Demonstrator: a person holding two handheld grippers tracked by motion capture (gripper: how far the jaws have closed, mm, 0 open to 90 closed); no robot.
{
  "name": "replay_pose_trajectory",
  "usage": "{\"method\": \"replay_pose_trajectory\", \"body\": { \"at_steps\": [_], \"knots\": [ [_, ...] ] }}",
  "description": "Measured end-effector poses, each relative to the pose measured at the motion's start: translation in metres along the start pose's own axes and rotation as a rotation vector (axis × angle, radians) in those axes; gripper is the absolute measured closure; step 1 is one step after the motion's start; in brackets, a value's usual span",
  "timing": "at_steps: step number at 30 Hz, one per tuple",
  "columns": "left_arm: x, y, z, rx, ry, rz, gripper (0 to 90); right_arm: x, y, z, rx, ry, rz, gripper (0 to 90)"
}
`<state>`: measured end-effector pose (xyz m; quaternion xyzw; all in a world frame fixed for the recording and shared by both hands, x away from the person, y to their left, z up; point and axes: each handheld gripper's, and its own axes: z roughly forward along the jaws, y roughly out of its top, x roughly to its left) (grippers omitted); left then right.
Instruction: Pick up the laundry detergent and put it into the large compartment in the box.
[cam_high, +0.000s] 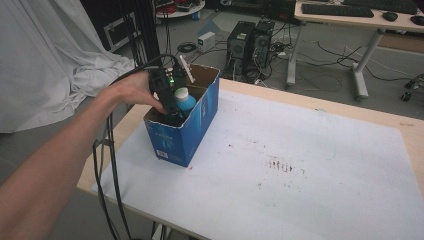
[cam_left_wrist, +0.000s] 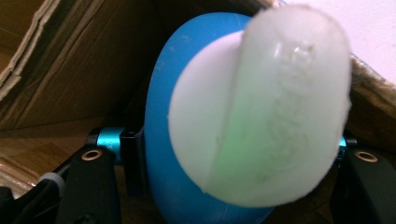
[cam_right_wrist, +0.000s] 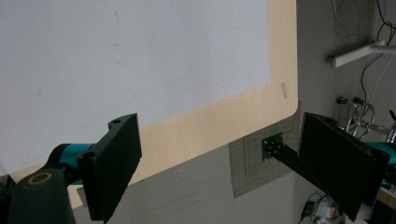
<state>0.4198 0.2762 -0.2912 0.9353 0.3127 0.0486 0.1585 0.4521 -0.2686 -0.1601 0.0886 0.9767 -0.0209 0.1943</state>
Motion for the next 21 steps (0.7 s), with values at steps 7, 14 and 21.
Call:
{"method": "replay_pose_trajectory", "body": {
  "at_steps": [7,14,21],
  "knots": [
    [0.0006,0.0010,0.0007,0.000,-0.004,-0.024,34.8,0.0006,-0.0005,-0.0005,-0.003,0.002,0.010,12.8],
    [0.0010,0.0009,-0.0003,-0.007,-0.005,-0.030,32.4,0.0005,-0.0001,-0.0006,0.000,0.003,0.005,12.8],
    [0.0018,0.0003,-0.0024,-0.012,-0.003,-0.037,32.3,0.0011,0.0004,0.0001,-0.002,0.005,0.007,12.8]
  ]
}}
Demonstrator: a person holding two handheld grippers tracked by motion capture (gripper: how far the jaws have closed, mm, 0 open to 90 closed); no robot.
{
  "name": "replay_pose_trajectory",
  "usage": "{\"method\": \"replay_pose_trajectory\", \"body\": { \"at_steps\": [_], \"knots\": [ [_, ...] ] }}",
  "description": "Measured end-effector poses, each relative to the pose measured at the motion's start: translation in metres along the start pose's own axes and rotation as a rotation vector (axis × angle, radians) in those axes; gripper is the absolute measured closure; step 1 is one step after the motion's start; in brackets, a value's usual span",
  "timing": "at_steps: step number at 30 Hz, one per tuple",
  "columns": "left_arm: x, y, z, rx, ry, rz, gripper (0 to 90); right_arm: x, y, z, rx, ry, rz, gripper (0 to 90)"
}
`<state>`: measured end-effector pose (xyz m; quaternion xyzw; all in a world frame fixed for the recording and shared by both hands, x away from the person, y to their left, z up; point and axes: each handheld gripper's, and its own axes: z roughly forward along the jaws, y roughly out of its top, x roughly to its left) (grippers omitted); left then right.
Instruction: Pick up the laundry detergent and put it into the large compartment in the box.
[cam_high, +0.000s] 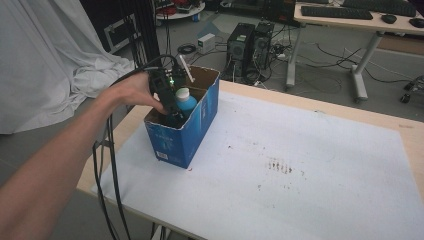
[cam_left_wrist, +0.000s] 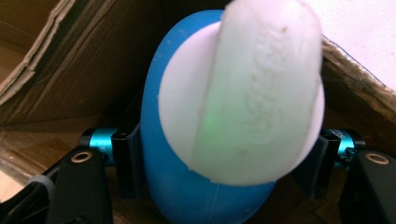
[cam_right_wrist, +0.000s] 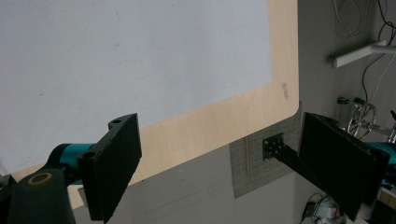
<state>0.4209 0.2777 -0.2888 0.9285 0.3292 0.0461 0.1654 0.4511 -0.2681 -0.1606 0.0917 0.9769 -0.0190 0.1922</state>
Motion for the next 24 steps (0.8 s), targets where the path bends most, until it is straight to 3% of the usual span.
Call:
{"method": "replay_pose_trajectory", "body": {
  "at_steps": [6,12,24],
  "knots": [
    [0.001,0.001,-0.002,0.006,0.006,0.002,30.9,0.001,0.000,0.000,0.004,-0.001,-0.008,12.8],
    [0.001,0.003,-0.008,-0.012,0.019,-0.022,28.8,0.002,0.000,0.000,0.000,0.001,-0.002,12.8],
    [0.001,0.011,-0.025,-0.008,0.047,-0.008,25.5,0.003,-0.001,-0.001,0.004,0.000,-0.001,12.8]
  ]
}}
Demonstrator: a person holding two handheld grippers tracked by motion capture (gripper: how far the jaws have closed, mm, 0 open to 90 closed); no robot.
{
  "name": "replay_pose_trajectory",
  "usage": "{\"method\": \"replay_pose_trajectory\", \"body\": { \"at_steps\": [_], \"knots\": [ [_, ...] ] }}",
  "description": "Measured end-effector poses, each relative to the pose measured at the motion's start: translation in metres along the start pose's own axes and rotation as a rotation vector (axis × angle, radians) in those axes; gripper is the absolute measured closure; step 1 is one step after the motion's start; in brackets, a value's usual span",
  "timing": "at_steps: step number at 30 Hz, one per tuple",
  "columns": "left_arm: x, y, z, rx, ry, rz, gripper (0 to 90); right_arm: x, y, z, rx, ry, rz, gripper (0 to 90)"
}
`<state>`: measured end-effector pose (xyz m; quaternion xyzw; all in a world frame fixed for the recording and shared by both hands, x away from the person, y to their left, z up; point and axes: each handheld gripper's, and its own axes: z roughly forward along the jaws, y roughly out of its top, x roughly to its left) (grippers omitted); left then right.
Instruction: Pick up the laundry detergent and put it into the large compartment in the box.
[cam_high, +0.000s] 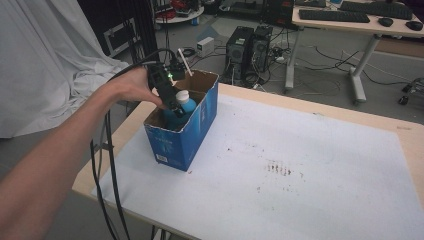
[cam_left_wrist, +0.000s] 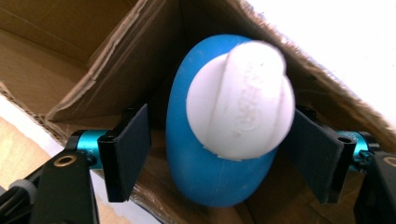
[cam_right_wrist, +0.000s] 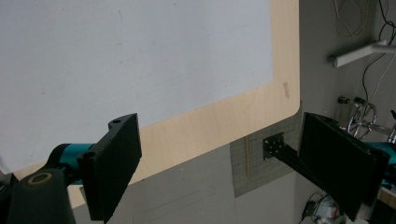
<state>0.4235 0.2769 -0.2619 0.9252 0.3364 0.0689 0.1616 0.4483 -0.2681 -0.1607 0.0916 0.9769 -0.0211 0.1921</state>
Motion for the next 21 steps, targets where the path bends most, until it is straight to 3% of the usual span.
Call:
{"method": "replay_pose_trajectory", "body": {
  "at_steps": [12,15,21],
  "knots": [
    [-0.010,0.021,-0.031,-0.016,0.050,0.036,23.8,0.001,-0.002,-0.002,-0.004,-0.003,0.005,12.8],
    [-0.017,0.031,-0.042,-0.025,0.063,0.064,23.8,0.000,-0.002,-0.003,-0.005,-0.005,-0.003,12.8],
    [-0.033,0.052,-0.057,-0.073,0.038,0.129,23.8,0.001,-0.003,-0.004,-0.008,-0.005,0.002,12.8]
  ]
}}
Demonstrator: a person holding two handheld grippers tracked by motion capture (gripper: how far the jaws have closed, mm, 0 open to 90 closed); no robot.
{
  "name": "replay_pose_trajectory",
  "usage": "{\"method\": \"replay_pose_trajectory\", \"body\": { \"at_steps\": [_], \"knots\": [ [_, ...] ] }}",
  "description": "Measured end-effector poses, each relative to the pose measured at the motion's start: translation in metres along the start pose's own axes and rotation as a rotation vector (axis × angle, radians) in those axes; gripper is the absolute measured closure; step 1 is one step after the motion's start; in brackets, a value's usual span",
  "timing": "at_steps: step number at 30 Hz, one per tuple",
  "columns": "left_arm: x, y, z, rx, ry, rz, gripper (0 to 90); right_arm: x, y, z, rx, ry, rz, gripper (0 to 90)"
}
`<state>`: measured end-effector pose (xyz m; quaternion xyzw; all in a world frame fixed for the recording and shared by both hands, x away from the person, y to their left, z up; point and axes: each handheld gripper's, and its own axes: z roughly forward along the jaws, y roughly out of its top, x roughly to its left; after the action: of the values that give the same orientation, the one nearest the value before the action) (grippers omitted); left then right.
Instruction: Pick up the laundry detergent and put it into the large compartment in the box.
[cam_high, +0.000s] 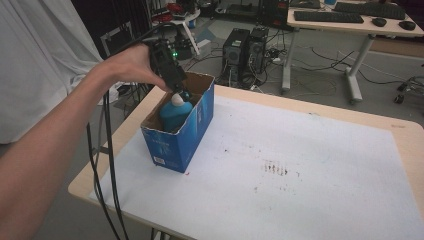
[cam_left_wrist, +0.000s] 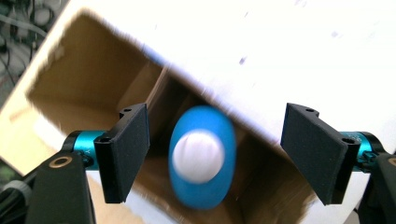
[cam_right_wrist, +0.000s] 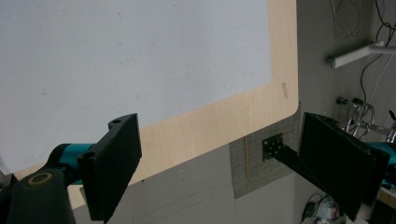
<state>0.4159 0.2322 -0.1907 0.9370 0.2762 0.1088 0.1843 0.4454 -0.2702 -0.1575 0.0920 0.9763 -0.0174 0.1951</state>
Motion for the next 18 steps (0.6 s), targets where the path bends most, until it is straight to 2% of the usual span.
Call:
{"method": "replay_pose_trajectory", "body": {
  "at_steps": [1,6,11,12,15,18],
  "knots": [
    [-0.010,0.016,-0.005,-0.007,-0.007,0.043,23.8,0.000,0.000,0.000,-0.002,0.000,-0.001,12.8],
    [-0.028,0.050,-0.014,-0.019,-0.024,0.127,23.8,0.001,0.002,-0.001,-0.004,-0.002,-0.005,12.8],
    [-0.043,0.077,-0.013,-0.017,-0.045,0.180,23.8,0.002,0.006,-0.002,-0.014,-0.004,-0.015,12.8],
    [-0.045,0.082,-0.012,-0.013,-0.048,0.191,23.8,0.003,0.007,-0.002,-0.014,-0.003,-0.003,12.8],
    [-0.053,0.096,-0.007,-0.007,-0.065,0.222,23.8,0.003,0.008,-0.002,-0.015,-0.004,-0.018,12.8],
    [-0.061,0.111,0.002,0.010,-0.080,0.250,23.8,0.003,0.010,-0.002,-0.020,-0.002,-0.012,12.8]
  ]
}}
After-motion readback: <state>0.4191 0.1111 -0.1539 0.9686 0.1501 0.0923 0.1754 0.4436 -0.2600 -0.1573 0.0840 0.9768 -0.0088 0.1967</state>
